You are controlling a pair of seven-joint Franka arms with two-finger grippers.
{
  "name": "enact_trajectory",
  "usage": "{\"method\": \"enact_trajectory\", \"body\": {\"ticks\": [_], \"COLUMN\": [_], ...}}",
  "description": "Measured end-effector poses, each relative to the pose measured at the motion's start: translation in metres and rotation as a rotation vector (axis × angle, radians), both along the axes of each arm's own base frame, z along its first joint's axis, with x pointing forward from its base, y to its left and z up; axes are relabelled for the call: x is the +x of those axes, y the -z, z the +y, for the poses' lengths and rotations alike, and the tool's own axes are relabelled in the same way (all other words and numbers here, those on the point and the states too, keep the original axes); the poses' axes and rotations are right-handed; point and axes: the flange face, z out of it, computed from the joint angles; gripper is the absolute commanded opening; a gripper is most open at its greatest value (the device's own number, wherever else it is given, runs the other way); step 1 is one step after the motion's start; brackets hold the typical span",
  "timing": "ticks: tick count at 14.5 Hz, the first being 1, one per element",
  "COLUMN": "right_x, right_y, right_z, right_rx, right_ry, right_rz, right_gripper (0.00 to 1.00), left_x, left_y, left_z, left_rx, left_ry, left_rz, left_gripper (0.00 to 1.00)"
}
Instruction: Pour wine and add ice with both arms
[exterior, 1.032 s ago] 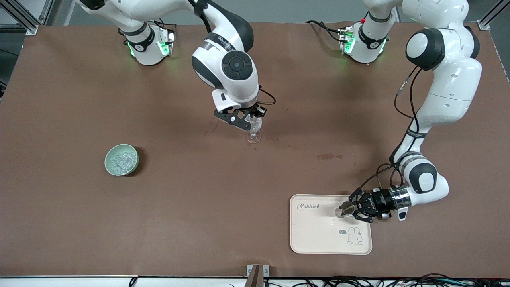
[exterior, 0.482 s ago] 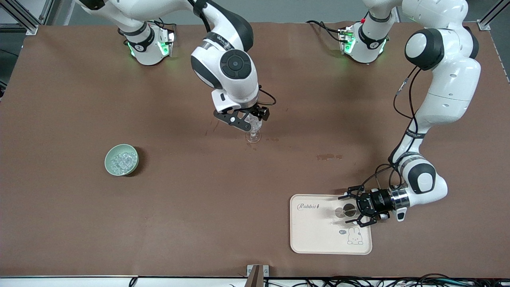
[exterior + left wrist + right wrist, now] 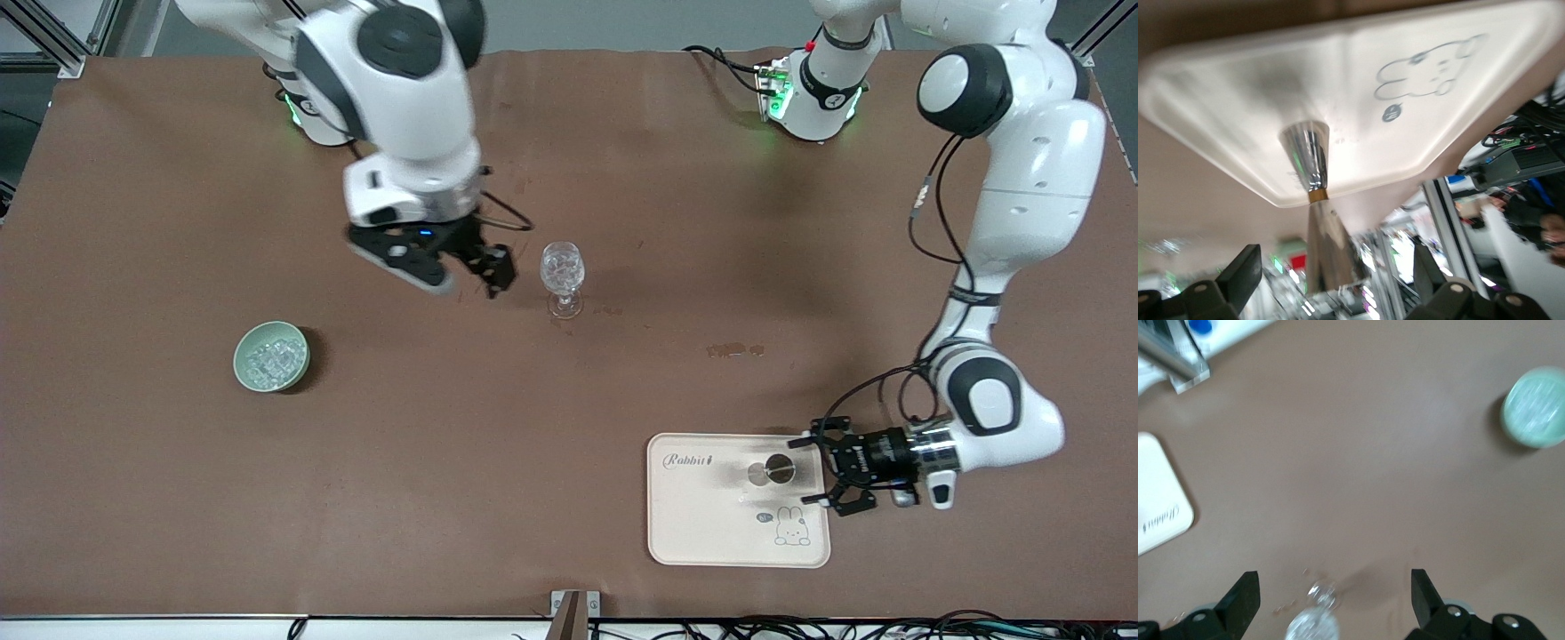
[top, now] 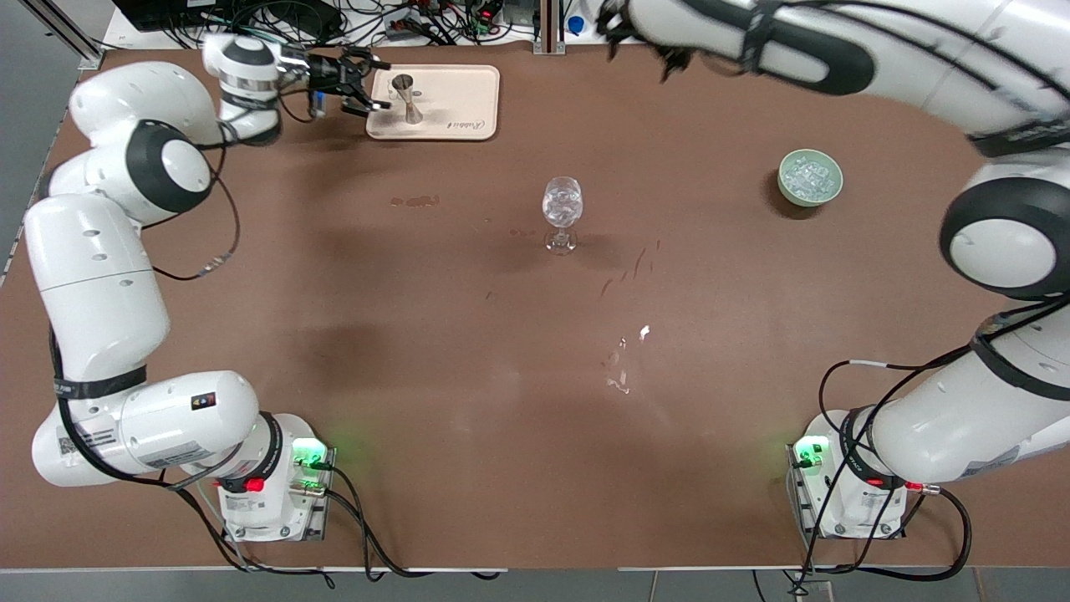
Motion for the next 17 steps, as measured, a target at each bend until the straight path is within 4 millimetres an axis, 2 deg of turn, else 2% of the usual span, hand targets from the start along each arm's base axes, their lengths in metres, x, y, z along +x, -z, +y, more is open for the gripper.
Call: {"method": "enact_trajectory", "body": {"ticks": [2, 4, 7, 9, 11, 13, 15, 17], "right_x": [0.016, 0.030, 0.042, 0.043, 0.035, 0.026, 0.016, 0.007], "right_y": [-0.023, -0.041, -0.064, -0.079, -0.091, -0.100, -0.106, -0.112], "right_z": [-0.055, -0.113, -0.194, -0.259, -0.319, -0.364, -0.399, -0.422], "right_rx": [-0.056, -0.111, -0.100, -0.079, -0.064, -0.063, -0.055, -0.047], "right_ry": [-0.049, -0.107, -0.159, -0.199, -0.236, -0.280, -0.323, -0.343], "right_rz": [0.003, 0.014, 0.048, 0.084, 0.126, 0.156, 0.181, 0.188], "right_gripper": [1.00, 1.00, 1.00, 1.00, 1.00, 1.00, 1.00, 1.00], "left_x": [-0.001, -0.003, -0.008, -0.018, -0.035, -0.058, -0.081, -0.100], "left_y": [-0.039, -0.078, -0.136, -0.176, -0.223, -0.272, -0.327, -0.374], "left_z": [0.019, 0.016, -0.029, -0.066, -0.106, -0.144, -0.160, -0.151], "left_rx": [0.164, 0.350, 0.607, 0.764, 0.900, 1.029, 1.105, 1.130], "left_ry": [0.103, 0.235, 0.436, 0.574, 0.701, 0.829, 0.932, 1.018], "left_rz": [-0.052, -0.111, -0.213, -0.266, -0.322, -0.378, -0.464, -0.531], "left_gripper": [1.00, 1.00, 1.00, 1.00, 1.00, 1.00, 1.00, 1.00]}}
